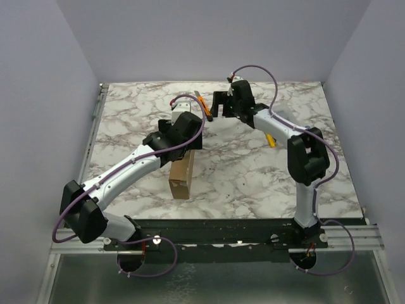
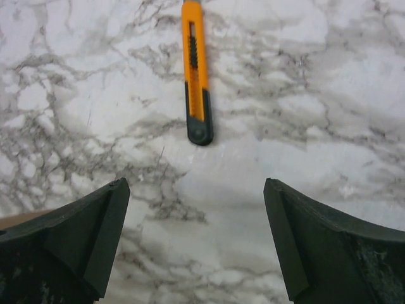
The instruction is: Unpack the express box
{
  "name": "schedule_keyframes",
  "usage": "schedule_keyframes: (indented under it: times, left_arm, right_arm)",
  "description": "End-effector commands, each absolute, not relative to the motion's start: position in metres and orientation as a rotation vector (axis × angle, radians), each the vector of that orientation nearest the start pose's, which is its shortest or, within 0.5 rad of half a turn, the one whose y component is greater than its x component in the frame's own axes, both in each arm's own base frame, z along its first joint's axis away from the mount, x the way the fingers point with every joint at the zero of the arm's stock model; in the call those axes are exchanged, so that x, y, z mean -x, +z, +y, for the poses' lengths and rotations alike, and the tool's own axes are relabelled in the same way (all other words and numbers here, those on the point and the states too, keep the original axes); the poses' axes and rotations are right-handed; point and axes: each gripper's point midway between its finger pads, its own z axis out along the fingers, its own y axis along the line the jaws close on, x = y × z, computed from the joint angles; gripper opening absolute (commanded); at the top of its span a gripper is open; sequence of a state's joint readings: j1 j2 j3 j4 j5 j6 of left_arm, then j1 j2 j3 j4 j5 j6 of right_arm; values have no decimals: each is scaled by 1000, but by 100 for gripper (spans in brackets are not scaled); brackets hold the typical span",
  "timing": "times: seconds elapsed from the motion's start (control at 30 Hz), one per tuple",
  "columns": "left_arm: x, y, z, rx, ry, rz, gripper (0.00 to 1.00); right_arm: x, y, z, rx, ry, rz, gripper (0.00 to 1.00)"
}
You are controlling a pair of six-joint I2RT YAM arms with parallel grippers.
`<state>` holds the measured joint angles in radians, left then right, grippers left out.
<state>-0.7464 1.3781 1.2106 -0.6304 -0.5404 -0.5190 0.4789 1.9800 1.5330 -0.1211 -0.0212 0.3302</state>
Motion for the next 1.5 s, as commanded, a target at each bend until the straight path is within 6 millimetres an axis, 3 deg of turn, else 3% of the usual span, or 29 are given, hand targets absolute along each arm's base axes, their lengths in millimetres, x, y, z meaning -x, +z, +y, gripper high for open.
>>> schedule_keyframes:
  times: [0.0, 0.03, 0.13, 0.43, 0.67, 0.9, 1.17, 1.47]
  left_arm:
    - [-319, 235, -190, 5, -80, 2152, 99]
    - [-319, 244, -189, 3, -93, 2134, 99]
    - [-318, 275, -186, 3, -134, 2068, 99]
    - [-313, 375, -182, -5, -281, 1819, 99]
    - [-314, 422, -177, 13, -321, 1672, 99]
    - [-319, 438, -172, -2, -268, 1618, 99]
    - [-325, 424, -162, -8, -168, 1601, 99]
    - [-318, 413, -144, 29, -124, 1564, 99]
  right_arm:
    - [-523, 120, 288, 300, 463, 2168, 98]
    - [-529, 107, 290, 321, 447, 2185, 98]
    - [-546, 92, 294, 370, 401, 2200, 97]
    - [-570, 62, 306, 437, 375, 2221, 95]
    - [-577, 40, 317, 480, 409, 2243, 88]
    - [-577, 32, 324, 497, 425, 2239, 88]
    - [-573, 25, 328, 555, 335, 2251, 78]
    - [-570, 18, 328, 574, 300, 2276, 51]
